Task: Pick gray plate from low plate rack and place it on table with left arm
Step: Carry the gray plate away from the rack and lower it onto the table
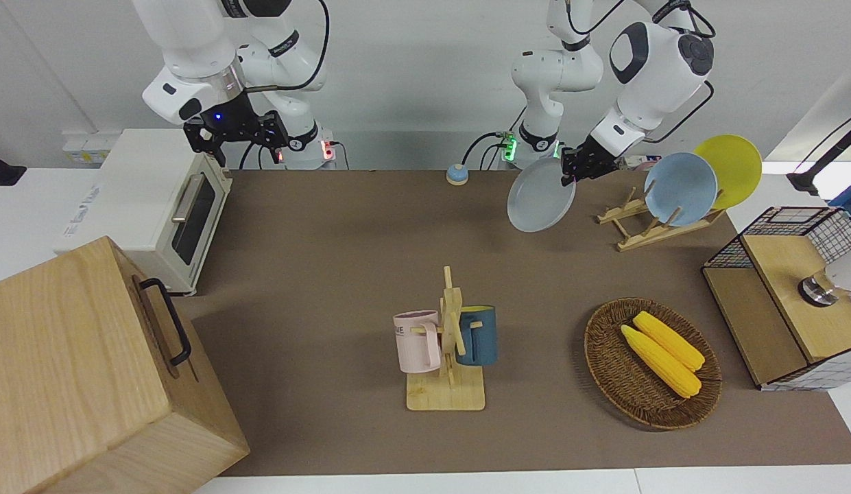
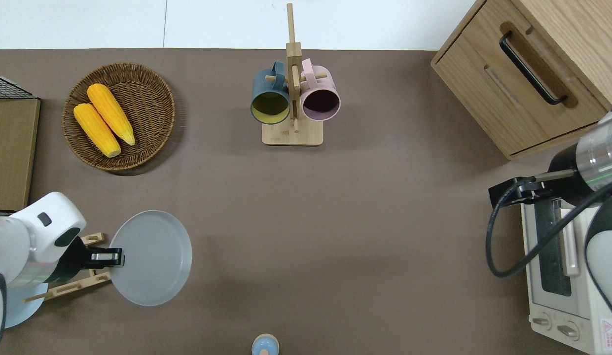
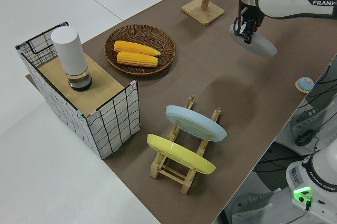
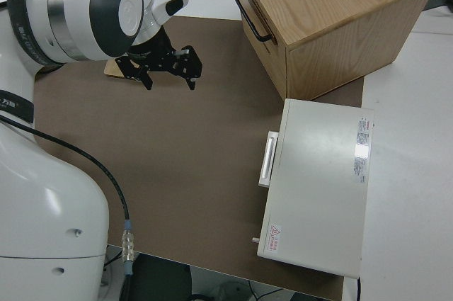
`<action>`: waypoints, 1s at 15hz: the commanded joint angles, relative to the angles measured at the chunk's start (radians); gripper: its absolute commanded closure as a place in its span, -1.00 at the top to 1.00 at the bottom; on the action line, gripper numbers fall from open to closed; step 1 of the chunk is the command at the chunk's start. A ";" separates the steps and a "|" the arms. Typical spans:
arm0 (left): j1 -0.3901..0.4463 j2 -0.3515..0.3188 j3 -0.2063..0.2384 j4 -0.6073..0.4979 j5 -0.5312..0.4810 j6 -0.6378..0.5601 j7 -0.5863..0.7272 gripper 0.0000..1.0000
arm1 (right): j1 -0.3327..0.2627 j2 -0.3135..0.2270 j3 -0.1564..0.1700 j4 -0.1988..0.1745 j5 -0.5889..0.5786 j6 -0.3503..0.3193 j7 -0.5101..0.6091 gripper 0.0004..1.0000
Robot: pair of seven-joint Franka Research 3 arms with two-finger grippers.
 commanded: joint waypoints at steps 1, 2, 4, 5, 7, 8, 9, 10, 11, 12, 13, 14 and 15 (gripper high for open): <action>0.000 0.021 0.026 -0.024 -0.103 0.019 0.132 -0.73 | -0.023 -0.002 0.021 0.007 -0.006 -0.011 0.012 0.97; 0.006 0.029 0.032 -0.035 -0.133 0.019 0.181 -0.72 | -0.023 -0.002 0.021 0.007 -0.006 -0.011 0.012 0.97; 0.024 0.040 0.037 -0.059 -0.182 0.019 0.253 -0.72 | -0.023 -0.002 0.021 0.007 -0.006 -0.011 0.012 0.97; 0.036 0.055 0.037 -0.072 -0.209 0.020 0.287 -0.72 | -0.023 -0.002 0.021 0.007 -0.006 -0.012 0.012 0.97; 0.056 0.067 0.037 -0.098 -0.239 0.025 0.339 -0.72 | -0.023 -0.002 0.021 0.007 -0.006 -0.011 0.012 0.97; 0.060 0.069 0.037 -0.108 -0.250 0.034 0.347 -0.72 | -0.023 -0.002 0.021 0.007 -0.006 -0.011 0.012 0.97; 0.060 0.071 0.037 -0.124 -0.252 0.054 0.347 -0.72 | -0.023 -0.002 0.021 0.007 -0.006 -0.011 0.012 0.97; 0.058 0.074 0.037 -0.141 -0.252 0.074 0.347 -0.72 | -0.023 -0.002 0.021 0.007 -0.006 -0.011 0.012 0.97; 0.057 0.077 0.037 -0.156 -0.252 0.091 0.348 -0.71 | -0.023 -0.002 0.021 0.006 -0.006 -0.011 0.012 0.97; 0.055 0.077 0.037 -0.174 -0.252 0.112 0.348 -0.71 | -0.023 -0.002 0.020 0.007 -0.006 -0.011 0.012 0.97; 0.055 0.078 0.037 -0.193 -0.252 0.134 0.348 -0.71 | -0.023 -0.002 0.021 0.007 -0.006 -0.011 0.012 0.97; 0.052 0.087 0.037 -0.207 -0.252 0.154 0.348 -0.71 | -0.023 -0.002 0.020 0.006 -0.006 -0.011 0.012 0.97; 0.047 0.100 0.035 -0.211 -0.253 0.163 0.348 -0.71 | -0.023 -0.002 0.021 0.007 -0.006 -0.011 0.012 0.97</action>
